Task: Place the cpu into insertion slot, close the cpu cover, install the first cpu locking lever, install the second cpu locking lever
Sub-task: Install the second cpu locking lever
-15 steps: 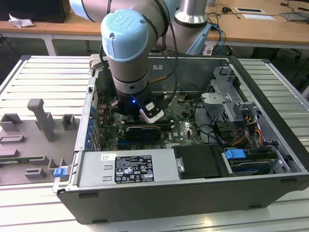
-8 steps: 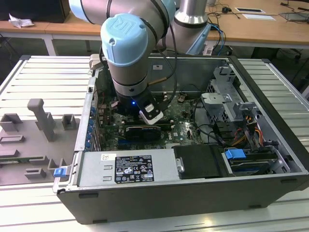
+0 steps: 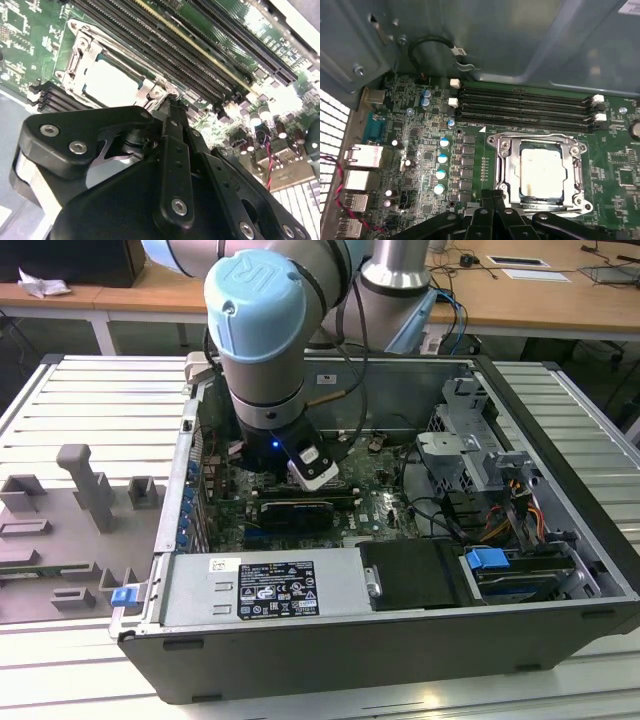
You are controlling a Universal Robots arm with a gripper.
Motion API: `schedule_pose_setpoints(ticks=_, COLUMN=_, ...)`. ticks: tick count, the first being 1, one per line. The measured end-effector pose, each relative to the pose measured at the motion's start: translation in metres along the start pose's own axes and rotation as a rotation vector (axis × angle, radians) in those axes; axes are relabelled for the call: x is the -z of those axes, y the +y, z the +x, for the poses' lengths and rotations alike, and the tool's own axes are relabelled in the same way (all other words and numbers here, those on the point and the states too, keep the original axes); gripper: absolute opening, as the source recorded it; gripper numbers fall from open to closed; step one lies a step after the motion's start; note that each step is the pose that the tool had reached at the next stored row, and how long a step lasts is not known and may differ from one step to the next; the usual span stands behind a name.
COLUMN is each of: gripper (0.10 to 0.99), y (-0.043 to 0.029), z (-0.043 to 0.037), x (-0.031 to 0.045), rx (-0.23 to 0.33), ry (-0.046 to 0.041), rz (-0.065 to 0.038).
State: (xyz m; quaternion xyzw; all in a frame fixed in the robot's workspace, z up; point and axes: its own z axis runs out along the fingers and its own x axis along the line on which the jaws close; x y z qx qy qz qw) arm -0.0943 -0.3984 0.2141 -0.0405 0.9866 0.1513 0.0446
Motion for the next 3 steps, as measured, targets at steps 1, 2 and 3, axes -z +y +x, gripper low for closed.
schedule_pose_setpoints(ticks=1, gripper=0.106, y=0.0007, z=-0.0003, x=0.0025, rx=0.0, ry=0.0, rz=0.0)
schedule_pose_setpoints(ticks=2, gripper=0.106, y=0.0008, z=-0.0003, x=0.0027, rx=0.0, ry=0.0, rz=0.0)
schedule_pose_setpoints(ticks=3, gripper=0.106, y=0.0009, z=-0.0003, x=0.0027, rx=0.0, ry=-0.0001, rz=0.0)
